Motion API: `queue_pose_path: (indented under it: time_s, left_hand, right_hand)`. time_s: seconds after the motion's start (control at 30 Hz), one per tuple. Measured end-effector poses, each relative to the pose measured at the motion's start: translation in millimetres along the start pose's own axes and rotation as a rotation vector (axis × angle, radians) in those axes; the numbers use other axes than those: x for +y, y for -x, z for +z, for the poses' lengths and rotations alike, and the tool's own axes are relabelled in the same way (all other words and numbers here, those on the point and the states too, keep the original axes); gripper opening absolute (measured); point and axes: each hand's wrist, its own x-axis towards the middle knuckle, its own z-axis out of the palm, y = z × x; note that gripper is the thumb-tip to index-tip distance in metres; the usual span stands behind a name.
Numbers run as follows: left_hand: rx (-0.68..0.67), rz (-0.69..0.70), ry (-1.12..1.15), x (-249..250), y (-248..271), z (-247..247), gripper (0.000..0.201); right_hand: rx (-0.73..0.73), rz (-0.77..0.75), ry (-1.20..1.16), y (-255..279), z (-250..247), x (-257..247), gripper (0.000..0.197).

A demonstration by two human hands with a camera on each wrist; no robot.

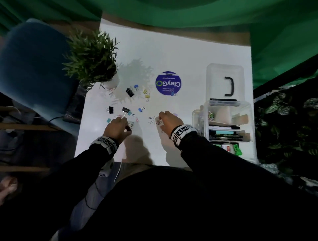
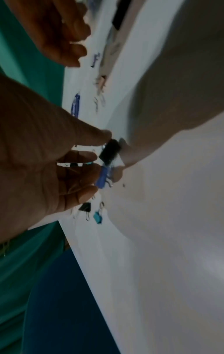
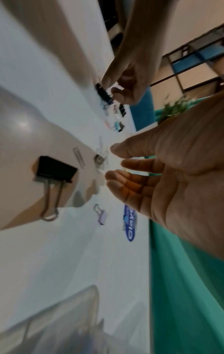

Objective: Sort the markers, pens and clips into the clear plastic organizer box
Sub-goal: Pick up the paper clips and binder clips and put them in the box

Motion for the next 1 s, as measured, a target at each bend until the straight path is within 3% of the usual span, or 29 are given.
queue_pose_path:
  time_s: [0.1,0.23,0.33,0.4,0.47,0.53,0.6,0.87,1.0]
  left_hand:
    - [-0.043,0.118,-0.096,-10.0,4.2,8.8,0.029]
    - [-0.015,0.202,-0.245,-21.3,-3.3,9.2,0.023]
    - [-0.004,0.27,-0.286,-31.2,-5.1,5.4,0.017]
    - [0.045,0.274,-0.219,-37.2,-5.7,0.9,0.018]
    - [0.063,0.274,-0.176,-38.2,-8.5,-0.4,0.03]
    - [0.013,0.29,-0.199,-35.4,-12.7,3.0,0.038]
    - [-0.055,0.304,-0.219,-33.1,-17.8,7.7,0.034]
    - [0.014,0.323,-0.247,-33.0,-25.5,5.4,0.025]
    - [-0.014,0.432,-0.28,-19.3,-27.0,16.0,0.021]
  right_hand:
    - [0.011,0.017,0.001,-18.4,13.5,-6.5,0.042]
    - [-0.005,-0.009,0.07,-31.3,29.3,-17.3,0.024]
    - [0.006,0.021,-0.041,-31.9,26.9,-20.2,0.018]
    - [0.066,0.082,-0.188,-30.9,17.1,-14.3,0.015]
    - [0.192,0.185,-0.296,-33.3,6.6,-1.7,0.011]
    - [0.256,0.273,-0.332,-36.4,-2.3,9.6,0.01]
    - [0.217,0.301,-0.288,-39.4,-7.0,14.9,0.013]
    - [0.065,0.019,-0.022,-43.5,21.6,-11.3,0.04]
    - [-0.016,-0.113,0.079,-40.9,39.5,-20.3,0.045]
